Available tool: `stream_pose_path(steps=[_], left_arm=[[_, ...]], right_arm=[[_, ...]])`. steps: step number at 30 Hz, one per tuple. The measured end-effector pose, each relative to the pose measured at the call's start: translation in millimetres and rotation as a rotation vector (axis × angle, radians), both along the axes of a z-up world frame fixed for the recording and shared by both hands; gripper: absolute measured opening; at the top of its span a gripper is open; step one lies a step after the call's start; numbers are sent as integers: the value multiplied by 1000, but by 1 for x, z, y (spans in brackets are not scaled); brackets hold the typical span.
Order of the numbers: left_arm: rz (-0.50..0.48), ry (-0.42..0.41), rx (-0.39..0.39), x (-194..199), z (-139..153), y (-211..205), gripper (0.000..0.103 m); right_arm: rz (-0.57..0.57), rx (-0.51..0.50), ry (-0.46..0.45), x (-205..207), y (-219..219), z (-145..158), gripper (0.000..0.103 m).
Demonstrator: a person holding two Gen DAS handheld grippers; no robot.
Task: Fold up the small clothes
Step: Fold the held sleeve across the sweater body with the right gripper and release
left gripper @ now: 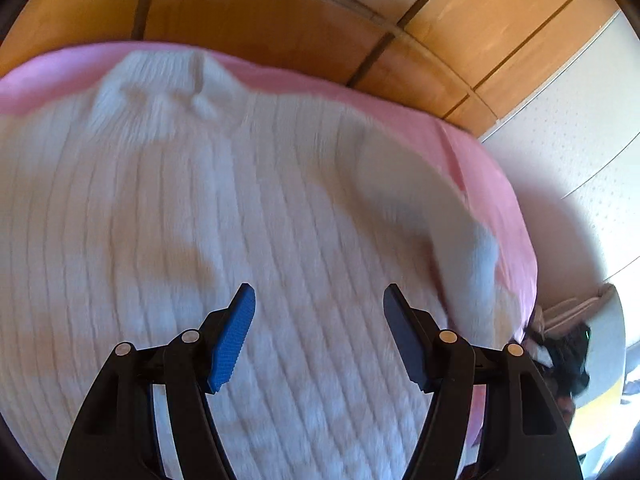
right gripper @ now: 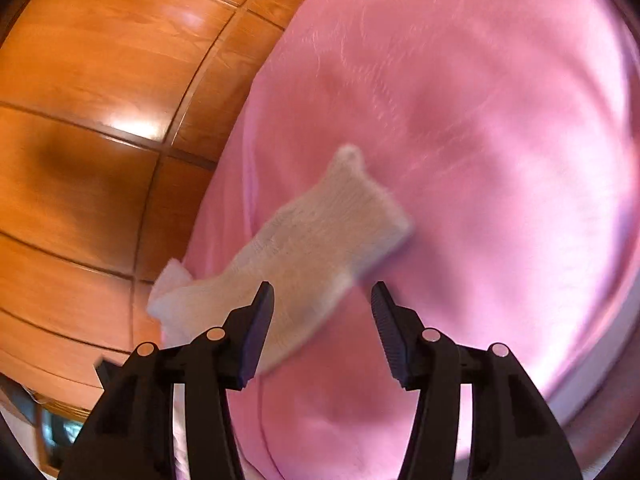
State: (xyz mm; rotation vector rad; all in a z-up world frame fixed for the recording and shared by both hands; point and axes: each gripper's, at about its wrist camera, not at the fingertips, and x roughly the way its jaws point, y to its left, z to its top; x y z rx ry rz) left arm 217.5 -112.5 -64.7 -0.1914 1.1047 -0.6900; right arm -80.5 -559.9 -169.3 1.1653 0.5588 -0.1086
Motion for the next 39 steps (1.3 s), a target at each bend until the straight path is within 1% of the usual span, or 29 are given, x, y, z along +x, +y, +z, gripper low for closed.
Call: stream_pose_path(steps=[1, 2, 3, 4, 5, 6, 7, 8, 10, 11, 13, 14, 16, 18, 19, 21, 23, 24, 25, 26, 29, 31, 32, 34, 35, 37, 39], left_arm=[[-2, -2, 5, -6, -1, 2, 66], [2, -6, 9, -14, 0, 7, 66], [10, -7, 12, -19, -1, 10, 66], [22, -7, 16, -23, -2, 15, 66], [32, -6, 22, -25, -3, 19, 66], [45, -7, 31, -27, -5, 21, 66], [64, -5, 36, -29, -6, 28, 66], [79, 1, 32, -31, -7, 36, 66], [104, 8, 26, -36, -8, 52, 66], [120, 8, 24, -38, -7, 60, 66], [148, 11, 21, -44, -8, 75, 66], [162, 15, 24, -47, -9, 82, 66], [177, 22, 28, -50, -11, 90, 66], [193, 26, 31, -55, -12, 102, 66], [206, 32, 29, -57, -13, 108, 66], [226, 45, 14, -58, -13, 114, 66], [239, 40, 4, -64, -10, 128, 66], [242, 39, -3, -66, -8, 132, 66], [245, 42, -14, -67, -7, 137, 66], [247, 45, -22, -68, -6, 140, 69], [253, 32, -22, -71, -2, 146, 69], [259, 25, -30, -74, 1, 150, 69], [264, 18, -36, -76, 4, 154, 69], [272, -3, -40, -79, 10, 160, 74], [276, -15, -42, -81, 12, 164, 75], [284, -6, -49, -81, 13, 173, 75], [307, 18, -68, -81, 12, 184, 75]], right_arm=[[4, -21, -9, 10, 1, 1, 48], [27, -49, -12, 27, 4, 7, 34], [57, -61, -11, 39, 5, 12, 23], [81, -96, -1, 54, 5, 19, 8], [94, -193, 22, 68, 6, 36, 8], [94, -249, 27, 75, 4, 46, 8], [83, -293, 12, 79, -2, 62, 7], [65, -321, -2, 82, -11, 72, 7], [-20, -409, -27, 82, -39, 106, 7], [-63, -435, -28, 82, -54, 117, 7], [-128, -458, -14, 89, -84, 127, 7], [-138, -456, -9, 95, -95, 128, 7], [-142, -458, 31, 111, -107, 122, 7], [-133, -455, 88, 128, -110, 111, 7], [-128, -437, 112, 136, -109, 104, 7], [-119, -394, 116, 147, -101, 97, 7], [-87, -367, 88, 156, -81, 102, 7], [-67, -364, 67, 156, -77, 108, 7], [-39, -368, 44, 162, -63, 117, 7], [15, -389, 9, 170, -39, 130, 7], [132, -422, -79, 189, 13, 161, 7], [226, -435, -153, 208, 62, 184, 7], [284, -443, -189, 219, 94, 196, 7], [370, -446, -231, 235, 137, 210, 7], [429, -456, -256, 246, 171, 217, 7], [511, -459, -282, 263, 217, 223, 7], [589, -455, -296, 280, 257, 226, 12]])
